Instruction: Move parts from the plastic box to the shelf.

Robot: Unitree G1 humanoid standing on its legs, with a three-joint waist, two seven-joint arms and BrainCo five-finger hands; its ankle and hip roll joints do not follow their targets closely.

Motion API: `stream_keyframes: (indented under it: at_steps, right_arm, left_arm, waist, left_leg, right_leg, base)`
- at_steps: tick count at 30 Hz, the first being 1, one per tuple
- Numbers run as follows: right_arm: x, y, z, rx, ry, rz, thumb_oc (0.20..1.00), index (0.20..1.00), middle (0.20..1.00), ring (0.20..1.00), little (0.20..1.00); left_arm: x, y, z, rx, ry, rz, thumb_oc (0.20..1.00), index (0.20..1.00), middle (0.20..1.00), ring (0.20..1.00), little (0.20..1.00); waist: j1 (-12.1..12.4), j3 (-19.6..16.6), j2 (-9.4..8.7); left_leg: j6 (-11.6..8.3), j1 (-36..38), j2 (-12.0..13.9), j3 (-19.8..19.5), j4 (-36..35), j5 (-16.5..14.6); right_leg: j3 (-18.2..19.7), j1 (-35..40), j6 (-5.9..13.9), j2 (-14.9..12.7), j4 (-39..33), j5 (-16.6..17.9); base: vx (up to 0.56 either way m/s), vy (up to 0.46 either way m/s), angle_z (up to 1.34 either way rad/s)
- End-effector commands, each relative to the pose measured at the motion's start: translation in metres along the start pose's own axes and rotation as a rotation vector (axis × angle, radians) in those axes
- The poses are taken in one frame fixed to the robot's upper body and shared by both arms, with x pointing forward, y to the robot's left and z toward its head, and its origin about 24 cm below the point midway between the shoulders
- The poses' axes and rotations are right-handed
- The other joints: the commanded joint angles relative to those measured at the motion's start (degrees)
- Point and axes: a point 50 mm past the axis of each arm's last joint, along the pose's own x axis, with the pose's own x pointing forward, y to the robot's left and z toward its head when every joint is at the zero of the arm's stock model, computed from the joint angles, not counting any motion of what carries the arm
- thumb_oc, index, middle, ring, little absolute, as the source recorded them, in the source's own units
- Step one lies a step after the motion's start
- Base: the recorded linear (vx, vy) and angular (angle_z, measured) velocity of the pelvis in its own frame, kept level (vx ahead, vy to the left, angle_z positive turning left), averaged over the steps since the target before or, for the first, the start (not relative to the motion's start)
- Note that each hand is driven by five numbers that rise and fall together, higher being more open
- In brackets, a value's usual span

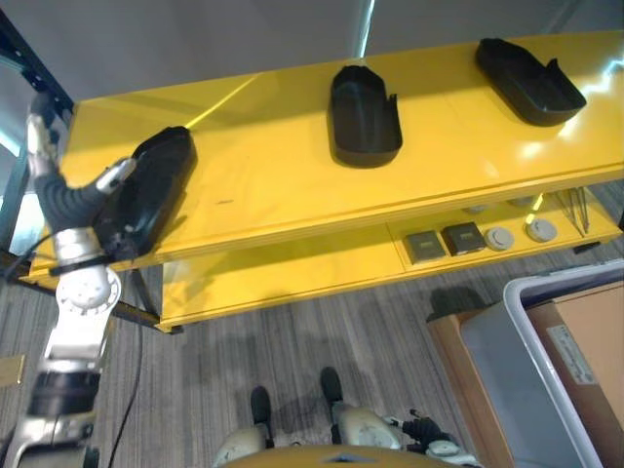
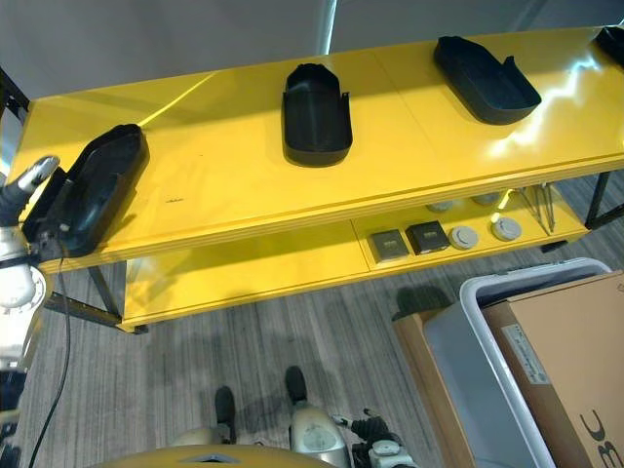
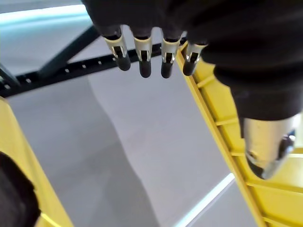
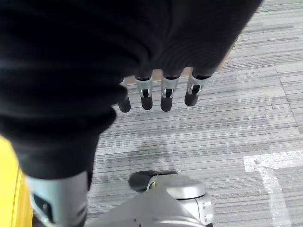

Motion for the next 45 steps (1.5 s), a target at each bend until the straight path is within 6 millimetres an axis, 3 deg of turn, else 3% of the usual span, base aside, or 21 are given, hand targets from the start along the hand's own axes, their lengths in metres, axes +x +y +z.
stream_keyframes:
  at_steps: [1,4,6,15,21,26,29,35,42,44,45]
  right_arm:
    - [-0.002,0.008,-0.010,-0.031,0.026,0.003,1.000,1.000,1.000,1.000,1.000]
    - [-0.003,0.007,-0.012,-0.042,0.033,0.000,1.000,1.000,1.000,1.000,1.000]
    - [-0.002,0.006,-0.012,-0.046,0.031,-0.003,1.000,1.000,1.000,1.000,1.000]
    - [0.000,0.004,0.000,-0.068,-0.006,-0.017,1.000,1.000,1.000,1.000,1.000]
    - [0.000,0.003,0.001,-0.059,-0.016,-0.034,1.000,1.000,1.000,1.000,1.000]
    - [0.000,-0.001,0.002,-0.053,-0.016,-0.053,1.000,1.000,1.000,1.000,1.000]
    - [0.000,-0.001,0.001,-0.055,-0.015,-0.054,1.000,1.000,1.000,1.000,1.000]
    - [0.000,0.000,0.003,-0.057,-0.024,-0.046,1.000,1.000,1.000,1.000,1.000]
    - [0.000,-0.002,0.003,-0.057,-0.024,-0.043,1.000,1.000,1.000,1.000,1.000]
    - [0.000,-0.003,0.003,-0.051,-0.023,-0.034,1.000,1.000,1.000,1.000,1.000]
    - [0.000,-0.003,0.003,-0.052,-0.023,-0.034,1.000,1.000,1.000,1.000,1.000]
  left_arm:
    - [0.012,0.013,0.014,0.000,-0.107,0.099,1.000,1.000,1.000,1.000,1.000]
    - [-0.002,0.024,0.002,0.041,-0.041,0.121,1.000,1.000,1.000,1.000,1.000]
    - [-0.004,0.025,0.000,0.047,-0.027,0.126,1.000,1.000,1.000,1.000,1.000]
    - [-0.017,0.032,-0.048,0.144,0.203,0.143,1.000,1.000,1.000,1.000,1.000]
    - [-0.018,0.028,-0.072,0.072,0.329,0.221,1.000,1.000,1.000,1.000,1.000]
    - [-0.007,0.021,-0.079,-0.009,0.360,0.219,1.000,1.000,1.000,1.000,1.000]
    - [-0.003,0.019,-0.076,-0.025,0.345,0.215,1.000,1.000,1.000,1.000,1.000]
    - [0.014,0.008,-0.052,-0.141,0.226,0.150,1.000,1.000,1.000,1.000,1.000]
    - [0.017,-0.003,-0.038,-0.234,0.170,0.063,1.000,1.000,1.000,1.000,1.000]
    - [0.020,-0.012,-0.015,-0.324,0.085,-0.058,1.000,1.000,1.000,1.000,1.000]
    - [0.019,-0.012,-0.015,-0.324,0.086,-0.058,1.000,1.000,1.000,1.000,1.000]
  waist:
    - [1.2,-2.2,-1.67]
    - [2.3,-2.7,-1.94]
    - [2.4,-2.8,-1.97]
    - [3.2,-2.1,-2.46]
    - [2.1,-0.6,-3.05]
    - [1.2,0.0,-3.45]
    - [1.0,0.1,-3.48]
    - [0.4,0.3,-3.47]
    - [0.1,0.2,-3.06]
    - [0.1,0.1,-2.50]
    - [0.1,0.1,-2.50]
  left_leg:
    - [-2.25,2.0,2.5,-2.7,0.0,-3.9]
    - [-2.15,2.5,2.5,-3.6,0.0,-4.0]
    - [-2.15,2.6,2.4,-3.8,0.0,-4.0]
    - [-2.29,-0.2,2.3,-5.7,0.0,-2.6]
    - [-2.46,-2.8,2.6,-5.3,0.0,-1.6]
    - [-2.63,-4.4,3.0,-4.5,0.0,-1.1]
    - [-2.65,-4.6,3.0,-4.4,0.0,-1.1]
    - [-2.80,-4.5,3.1,-3.6,0.0,-1.3]
    - [-2.86,-3.9,3.1,-3.2,0.0,-1.5]
    - [-2.85,-3.8,3.0,-3.2,0.0,-1.6]
    - [-2.85,-3.8,3.0,-3.2,0.0,-1.6]
  right_leg:
    - [0.5,2.7,4.02,-4.1,0.1,-6.6]
    - [-0.4,3.9,3.92,-4.2,0.1,-7.0]
    - [-0.7,4.1,3.92,-4.3,0.1,-7.1]
    - [-2.5,2.6,3.92,-4.3,0.1,-6.5]
    - [-1.9,-0.2,4.04,-3.8,0.1,-5.5]
    - [-0.9,-2.2,4.20,-3.4,0.1,-5.0]
    - [-0.8,-2.5,4.25,-3.4,0.1,-4.9]
    - [0.1,-2.8,4.24,-3.3,0.1,-4.8]
    - [0.4,-2.6,4.16,-3.4,0.1,-4.9]
    - [0.5,-2.5,4.14,-3.5,0.1,-5.0]
    - [0.5,-2.5,4.13,-3.5,0.1,-5.0]
  base:
    - [0.02,-0.007,0.03]
    - [0.02,-0.005,0.17]
    - [0.00,0.001,0.24]
    - [-0.04,0.002,0.12]
    - [-0.04,0.006,0.02]
    - [-0.01,0.007,-0.13]
    - [0.01,0.007,-0.08]
    - [0.02,0.002,-0.04]
    - [0.00,0.002,-0.04]
    - [0.01,0.001,-0.02]
    - [0.00,0.000,0.00]
